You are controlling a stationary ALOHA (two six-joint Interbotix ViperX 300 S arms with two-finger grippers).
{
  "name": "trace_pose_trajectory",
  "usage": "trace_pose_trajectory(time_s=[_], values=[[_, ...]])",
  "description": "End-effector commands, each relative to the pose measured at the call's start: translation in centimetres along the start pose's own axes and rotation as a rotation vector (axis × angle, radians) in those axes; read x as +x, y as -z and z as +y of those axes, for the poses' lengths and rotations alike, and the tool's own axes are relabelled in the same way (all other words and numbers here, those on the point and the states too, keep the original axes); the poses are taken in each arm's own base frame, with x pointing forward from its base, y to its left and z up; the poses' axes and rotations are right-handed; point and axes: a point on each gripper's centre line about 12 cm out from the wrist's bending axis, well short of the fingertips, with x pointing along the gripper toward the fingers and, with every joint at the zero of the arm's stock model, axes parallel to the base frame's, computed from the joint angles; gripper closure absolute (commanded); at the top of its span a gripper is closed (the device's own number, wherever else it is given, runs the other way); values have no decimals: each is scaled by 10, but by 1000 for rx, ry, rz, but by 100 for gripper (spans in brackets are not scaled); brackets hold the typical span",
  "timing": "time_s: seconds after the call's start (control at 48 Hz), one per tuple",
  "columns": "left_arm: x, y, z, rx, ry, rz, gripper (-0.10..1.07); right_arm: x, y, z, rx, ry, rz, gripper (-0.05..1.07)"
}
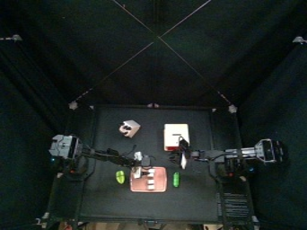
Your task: Grab white sushi piece from plate
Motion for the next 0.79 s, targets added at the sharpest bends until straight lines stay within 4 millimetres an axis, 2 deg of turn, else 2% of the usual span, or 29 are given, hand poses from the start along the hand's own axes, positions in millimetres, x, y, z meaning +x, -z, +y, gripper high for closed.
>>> trace_pose_trajectory(time_s=[0.0,0.458,0.771], values=[[-1,-13,0,4,1,-35,1,-1,-10,4,1,-14,-34,28],[4,-11,3,0,-13,-5,4,0,-9,2,3,-8,-30,28],[6,-11,3,-1,-14,-1,22,4,-7,1,2,-2,-20,28]])
